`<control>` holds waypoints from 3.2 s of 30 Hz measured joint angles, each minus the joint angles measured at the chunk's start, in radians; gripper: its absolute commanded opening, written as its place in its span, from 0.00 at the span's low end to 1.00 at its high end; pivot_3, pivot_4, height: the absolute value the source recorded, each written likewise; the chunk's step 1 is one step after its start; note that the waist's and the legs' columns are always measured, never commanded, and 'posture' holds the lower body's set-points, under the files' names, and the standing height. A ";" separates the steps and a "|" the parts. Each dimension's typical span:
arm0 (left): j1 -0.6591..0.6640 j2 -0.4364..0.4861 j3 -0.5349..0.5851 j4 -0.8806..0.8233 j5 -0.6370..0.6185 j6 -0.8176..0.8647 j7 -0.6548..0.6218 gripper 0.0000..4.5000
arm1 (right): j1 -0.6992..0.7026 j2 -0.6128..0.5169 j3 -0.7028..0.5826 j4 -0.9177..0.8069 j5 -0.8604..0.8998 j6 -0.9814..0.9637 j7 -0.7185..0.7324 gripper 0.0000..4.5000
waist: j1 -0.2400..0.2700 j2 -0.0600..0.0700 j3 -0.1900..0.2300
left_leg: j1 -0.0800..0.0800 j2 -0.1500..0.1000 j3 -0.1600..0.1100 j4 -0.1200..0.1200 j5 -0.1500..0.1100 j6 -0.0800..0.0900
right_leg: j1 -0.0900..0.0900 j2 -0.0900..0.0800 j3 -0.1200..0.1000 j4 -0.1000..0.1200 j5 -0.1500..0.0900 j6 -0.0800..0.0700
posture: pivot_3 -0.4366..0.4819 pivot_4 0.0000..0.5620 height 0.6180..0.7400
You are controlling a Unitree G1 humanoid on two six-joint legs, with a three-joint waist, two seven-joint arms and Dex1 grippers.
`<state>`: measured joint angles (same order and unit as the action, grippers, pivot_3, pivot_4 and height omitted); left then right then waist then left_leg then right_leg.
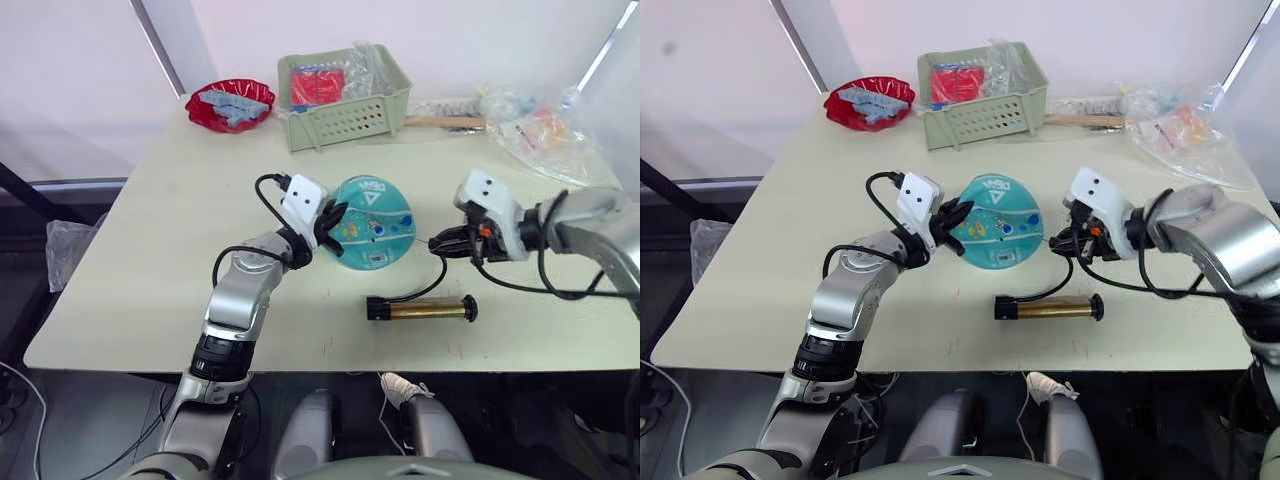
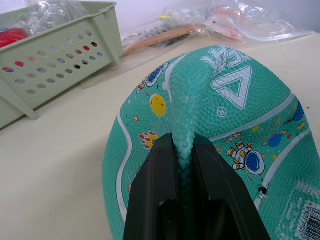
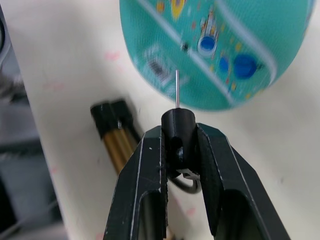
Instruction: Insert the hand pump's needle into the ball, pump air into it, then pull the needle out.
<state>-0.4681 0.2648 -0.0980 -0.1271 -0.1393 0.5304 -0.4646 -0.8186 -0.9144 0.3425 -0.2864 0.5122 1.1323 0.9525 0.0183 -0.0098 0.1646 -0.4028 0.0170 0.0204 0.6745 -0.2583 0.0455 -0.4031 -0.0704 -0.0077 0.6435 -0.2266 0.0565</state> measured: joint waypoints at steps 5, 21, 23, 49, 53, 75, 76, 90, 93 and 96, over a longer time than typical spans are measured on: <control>0.003 -0.004 -0.002 0.003 0.000 -0.014 0.002 0.01 | -0.119 0.013 0.116 0.061 -0.029 0.061 0.073 0.07 | 0.002 0.000 0.000 | -0.002 0.000 0.000 0.000 0.000 0.000 | -0.001 0.000 0.000 0.000 0.000 0.000 | 0.48 0.27 0.97; 0.019 -0.010 -0.007 -0.008 0.010 -0.036 0.009 0.01 | -0.370 0.177 0.335 0.297 -0.136 0.153 0.170 0.07 | 0.001 0.001 -0.001 | -0.011 -0.001 -0.003 0.002 0.000 0.000 | -0.008 -0.001 -0.002 0.000 0.001 0.001 | 0.48 0.27 0.97; 0.019 -0.010 -0.008 -0.008 0.011 -0.035 0.009 0.01 | -0.372 0.198 0.353 0.322 -0.153 0.151 0.169 0.07 | 0.001 0.001 -0.001 | -0.011 -0.001 -0.003 0.003 0.000 0.000 | -0.008 -0.001 -0.002 0.000 0.001 0.001 | 0.48 0.27 0.97; 0.022 -0.007 -0.008 -0.020 0.018 -0.021 0.010 0.01 | -0.376 0.354 0.350 0.520 -0.279 0.062 0.118 0.07 | -0.002 0.001 -0.001 | -0.012 -0.006 -0.004 0.003 0.000 0.000 | -0.008 -0.001 -0.003 0.001 0.001 0.002 | 0.48 0.27 0.97; 0.022 -0.007 -0.008 -0.021 0.018 -0.018 0.011 0.01 | -0.374 0.355 0.350 0.519 -0.288 0.057 0.119 0.07 | -0.002 0.001 -0.001 | -0.012 -0.006 -0.004 0.003 0.000 0.000 | -0.008 -0.001 -0.003 0.001 0.001 0.002 | 0.48 0.27 0.97; 0.022 -0.014 -0.008 -0.021 0.019 -0.018 0.014 0.01 | -0.360 0.390 0.351 0.551 -0.355 0.014 0.135 0.07 | -0.003 0.001 -0.001 | -0.011 -0.006 -0.004 0.005 0.000 0.000 | -0.008 -0.001 -0.003 0.003 0.002 0.002 | 0.48 0.27 0.97; 0.022 -0.014 -0.008 -0.021 0.019 -0.018 0.014 0.01 | -0.359 0.390 0.351 0.553 -0.357 0.011 0.135 0.07 | -0.003 0.001 -0.001 | -0.011 -0.006 -0.004 0.005 0.000 0.000 | -0.008 -0.001 -0.003 0.003 0.002 0.002 | 0.48 0.27 0.97; 0.024 -0.017 -0.009 -0.020 0.019 -0.026 0.014 0.01 | -0.351 0.407 0.353 0.562 -0.394 -0.002 0.140 0.07 | -0.003 0.001 -0.001 | -0.011 -0.006 -0.004 0.007 0.000 0.000 | -0.007 -0.001 -0.003 0.003 0.002 0.002 | 0.48 0.27 0.97; 0.025 -0.017 -0.009 -0.019 0.019 -0.029 0.014 0.01 | -0.351 0.408 0.354 0.563 -0.399 -0.002 0.141 0.07 | -0.003 0.001 -0.001 | -0.011 -0.006 -0.004 0.007 0.000 0.000 | -0.007 -0.001 -0.003 0.003 0.002 0.002 | 0.48 0.27 0.97; 0.026 -0.017 -0.009 -0.019 0.019 -0.030 0.014 0.01 | -0.351 0.408 0.354 0.566 -0.400 -0.002 0.143 0.07 | -0.003 0.001 -0.001 | -0.011 -0.006 -0.005 0.007 0.000 0.000 | -0.007 -0.001 -0.003 0.003 0.002 0.002 | 0.48 0.27 0.97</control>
<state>-0.4423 0.2475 -0.1068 -0.1461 -0.1198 0.5000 -0.4506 -1.1691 -0.5062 0.6970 0.2795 0.1124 1.1300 1.0958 0.0152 -0.0086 0.1638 -0.4140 0.0110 0.0158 0.6820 -0.2581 0.0454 -0.4102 -0.0714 -0.0105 0.6466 -0.2245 0.0589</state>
